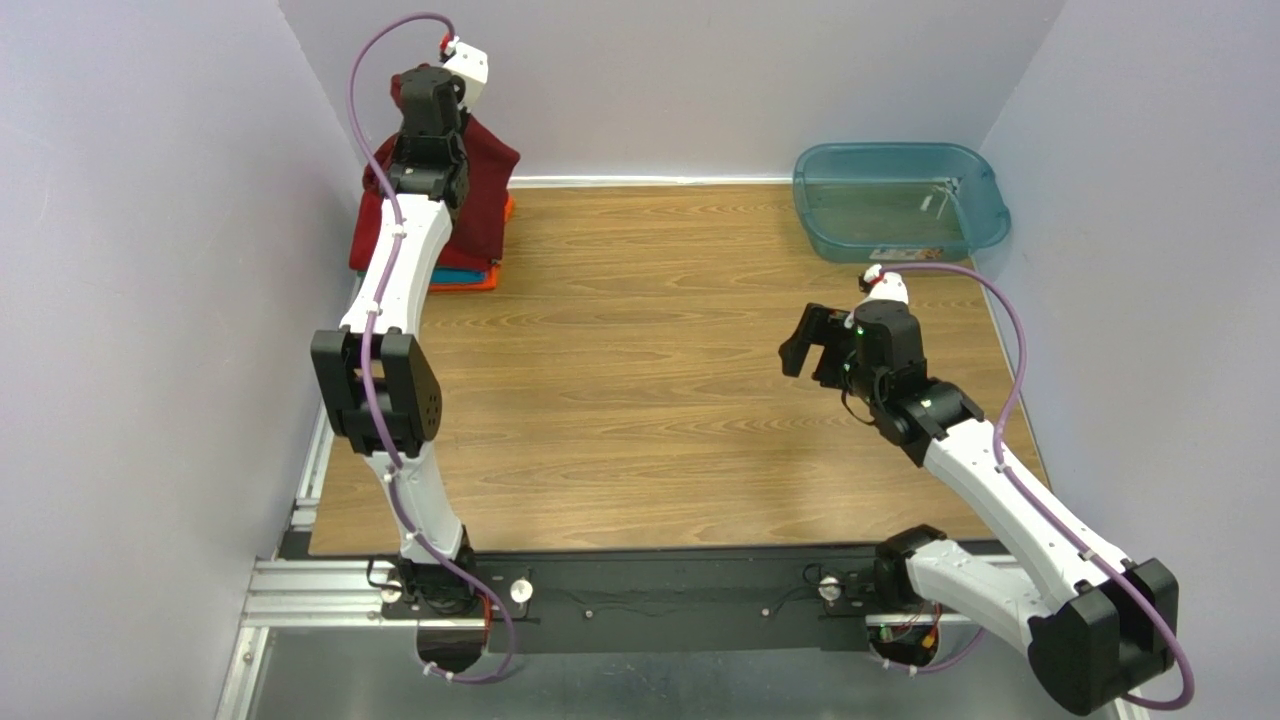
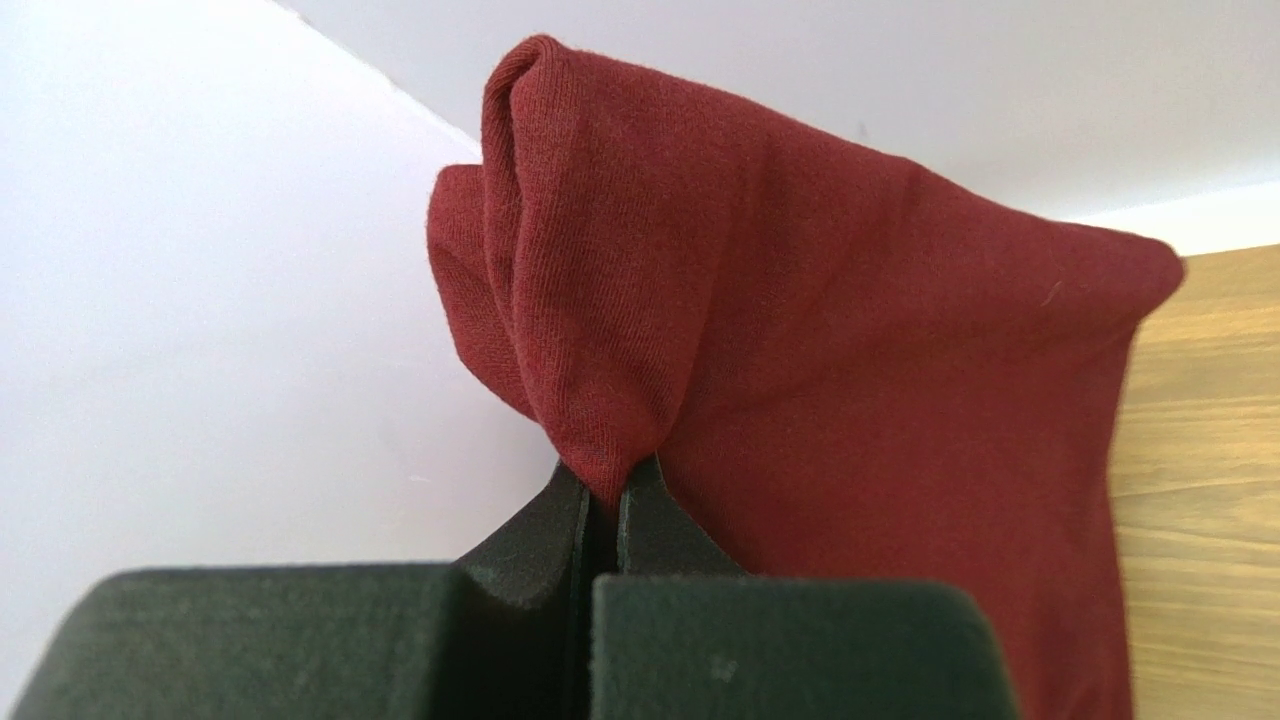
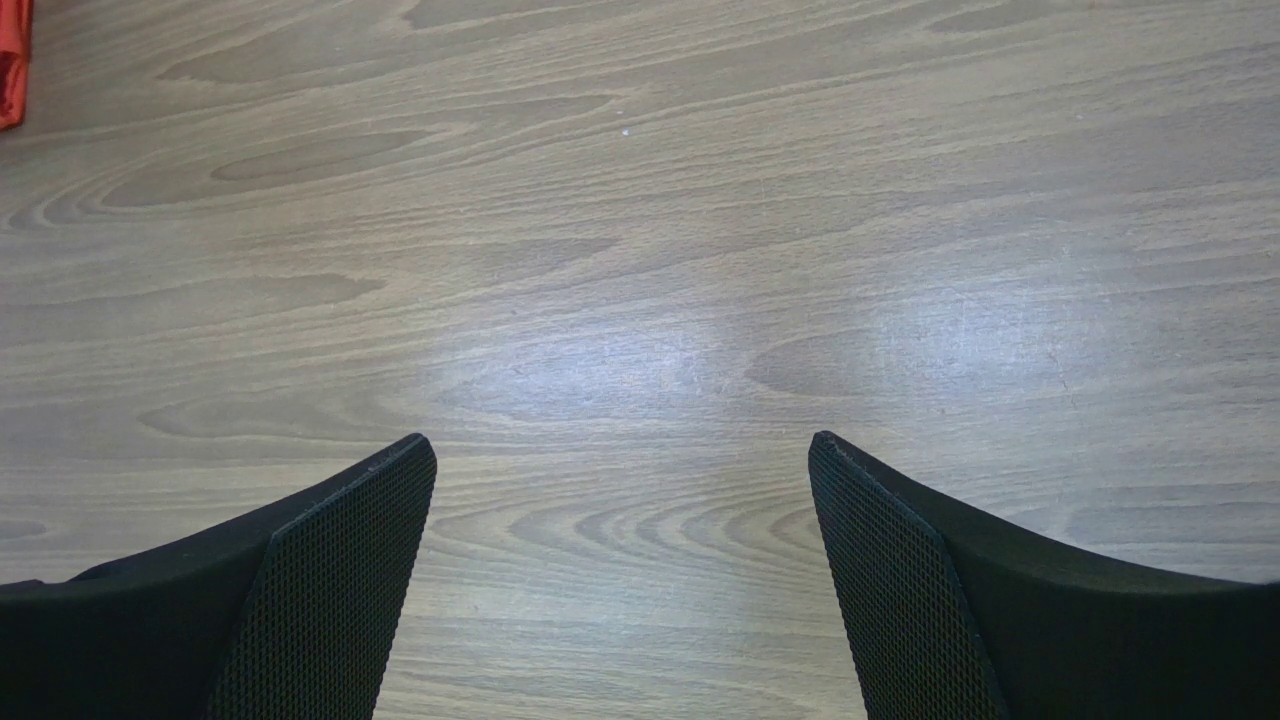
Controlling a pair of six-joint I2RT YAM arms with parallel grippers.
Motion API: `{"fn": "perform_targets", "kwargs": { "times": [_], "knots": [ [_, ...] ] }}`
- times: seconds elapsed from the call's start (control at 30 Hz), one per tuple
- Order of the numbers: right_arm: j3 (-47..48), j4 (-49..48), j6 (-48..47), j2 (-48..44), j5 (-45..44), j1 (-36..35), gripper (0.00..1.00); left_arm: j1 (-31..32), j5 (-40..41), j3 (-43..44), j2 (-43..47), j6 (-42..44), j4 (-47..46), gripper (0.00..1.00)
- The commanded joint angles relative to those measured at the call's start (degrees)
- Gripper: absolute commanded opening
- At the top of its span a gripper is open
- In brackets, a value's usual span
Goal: Fold and stack the t-shirts
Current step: Neatly place the folded tshirt to the corner
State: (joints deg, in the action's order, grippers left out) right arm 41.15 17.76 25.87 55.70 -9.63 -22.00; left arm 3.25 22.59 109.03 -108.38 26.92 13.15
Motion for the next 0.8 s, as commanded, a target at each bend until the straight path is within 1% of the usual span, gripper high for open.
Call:
{"fn": "perform_targets", "kwargs": {
  "times": [0.0, 0.07, 0.1, 0.17, 0.33, 0.63, 0.77],
  "knots": [
    [0.4, 0.9, -0.9, 0.4, -1.5, 0.3, 1.0, -2.7, -4.0, 0.8, -3.9, 0.9, -3.0, 0.0],
    [0.3, 0.9, -0.9, 0.5, -1.9, 0.3, 1.0, -2.7, -4.2, 1.8, -6.0, 0.9, -3.3, 0.0],
    [0.4, 0.9, -1.0, 0.5, -2.2, 0.3, 1.0, -4.7, -4.3, 2.1, -6.6, 1.0, -3.4, 0.0],
    [0.3, 0.9, -1.0, 0.7, -2.6, 0.3, 1.0, -5.5, -4.7, 3.2, -8.3, 0.6, -3.3, 0.0],
    [0.3, 1.0, -1.2, 0.9, -3.6, 0.3, 1.0, -6.6, -3.9, 4.4, -11.6, 0.8, -4.1, 0.0],
    [0.3, 1.4, -1.2, 0.9, -5.1, 0.4, 1.0, -9.7, -3.3, 7.4, -15.2, -1.3, -3.7, 0.0],
    [0.2, 2.1, -1.1, 0.4, -5.6, 0.3, 1.0, -11.2, -5.7, 8.4, -16.2, -3.2, -3.0, 0.0]
  ]
}}
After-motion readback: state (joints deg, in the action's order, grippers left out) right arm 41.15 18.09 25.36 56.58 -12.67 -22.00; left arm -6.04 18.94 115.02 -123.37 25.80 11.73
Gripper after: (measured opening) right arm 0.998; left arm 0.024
